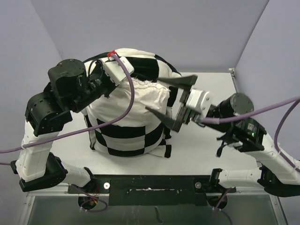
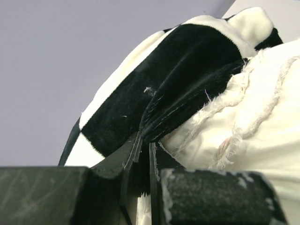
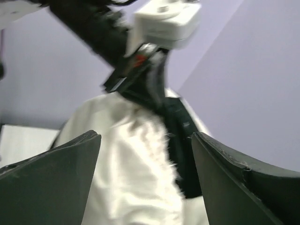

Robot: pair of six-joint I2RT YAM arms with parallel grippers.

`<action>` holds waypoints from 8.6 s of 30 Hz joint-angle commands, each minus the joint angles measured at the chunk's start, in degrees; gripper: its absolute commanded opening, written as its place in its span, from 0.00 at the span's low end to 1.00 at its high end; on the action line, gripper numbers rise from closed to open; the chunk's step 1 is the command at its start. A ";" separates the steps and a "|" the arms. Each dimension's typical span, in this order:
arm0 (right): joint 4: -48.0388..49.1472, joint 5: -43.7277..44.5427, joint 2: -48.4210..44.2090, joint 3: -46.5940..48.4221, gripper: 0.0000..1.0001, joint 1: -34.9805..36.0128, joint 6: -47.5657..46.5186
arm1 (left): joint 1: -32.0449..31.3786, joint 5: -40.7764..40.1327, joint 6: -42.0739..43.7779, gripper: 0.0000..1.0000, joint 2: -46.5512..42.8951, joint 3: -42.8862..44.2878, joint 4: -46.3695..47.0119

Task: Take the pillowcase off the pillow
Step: Remove the pillow from the pillowcase.

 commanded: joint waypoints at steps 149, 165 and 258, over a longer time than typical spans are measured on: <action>-15.32 13.73 5.16 -1.90 0.74 21.92 -6.35 | 8.17 32.00 -10.88 0.00 1.27 -4.88 -20.17; -26.43 9.98 10.77 8.77 0.87 8.11 -8.10 | 8.73 32.89 -10.92 0.00 0.83 -3.49 -21.26; 11.11 10.94 4.26 -25.49 0.66 33.34 15.12 | 21.57 27.05 -15.35 0.00 3.47 -26.40 4.44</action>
